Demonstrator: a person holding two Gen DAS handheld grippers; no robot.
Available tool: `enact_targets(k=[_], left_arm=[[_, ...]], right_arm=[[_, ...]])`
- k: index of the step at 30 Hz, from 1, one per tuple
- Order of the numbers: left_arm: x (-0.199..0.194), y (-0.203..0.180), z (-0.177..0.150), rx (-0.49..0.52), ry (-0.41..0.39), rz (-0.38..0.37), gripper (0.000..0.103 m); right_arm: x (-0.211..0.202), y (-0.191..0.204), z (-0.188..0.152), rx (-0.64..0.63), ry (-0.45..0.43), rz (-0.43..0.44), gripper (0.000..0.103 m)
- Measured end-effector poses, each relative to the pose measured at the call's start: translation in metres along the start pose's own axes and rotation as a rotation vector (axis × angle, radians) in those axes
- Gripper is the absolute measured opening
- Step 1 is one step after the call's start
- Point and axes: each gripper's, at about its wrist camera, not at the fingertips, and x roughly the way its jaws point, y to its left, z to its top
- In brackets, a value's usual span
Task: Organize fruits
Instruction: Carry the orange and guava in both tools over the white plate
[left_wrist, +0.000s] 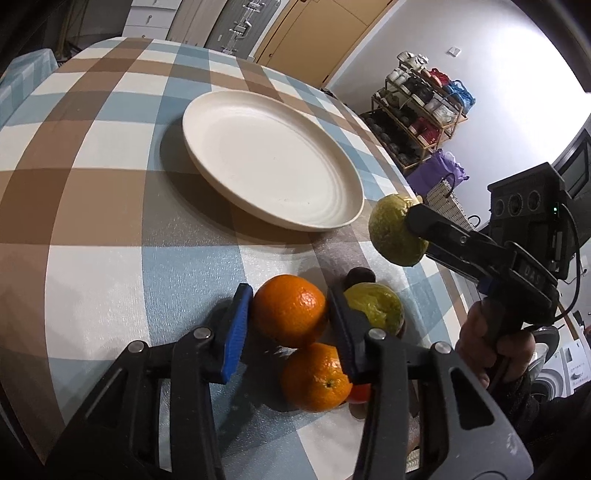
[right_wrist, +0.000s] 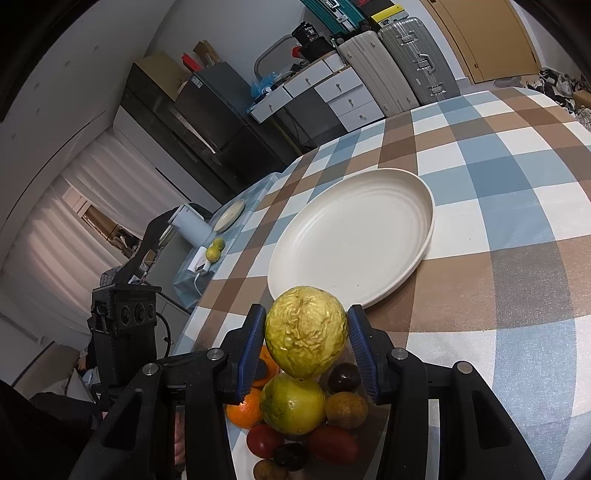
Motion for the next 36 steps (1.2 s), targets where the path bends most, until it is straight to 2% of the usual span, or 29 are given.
enact_targets(k=[7, 10, 17, 23, 28, 36], left_arm=[[-0.009, -0.009, 0.019, 0.050, -0.022, -0.004, 0.039], [-0.015, -0.015, 0.041, 0.068, -0.040, -0.028, 0.038], [-0.017, -0.029, 0.100, 0.108, -0.092, -0.023, 0.039], [0.004, -0.027, 0.151, 0.119, -0.083, -0.018, 0.039], [0.031, -0.012, 0.184, 0.113, -0.058, 0.019, 0.039], [0.078, 0.015, 0.198, 0.104, -0.004, 0.041, 0.039]], right_arm=[[0.001, -0.002, 0.006, 0.002, -0.018, -0.001, 0.047], [0.002, -0.004, 0.011, 0.000, -0.021, -0.004, 0.047], [0.000, -0.010, 0.037, -0.014, -0.047, -0.005, 0.047], [0.012, -0.018, 0.074, -0.022, -0.045, -0.012, 0.047], [0.035, -0.032, 0.107, -0.005, -0.030, -0.003, 0.047], [0.084, -0.051, 0.137, 0.022, 0.033, -0.004, 0.047]])
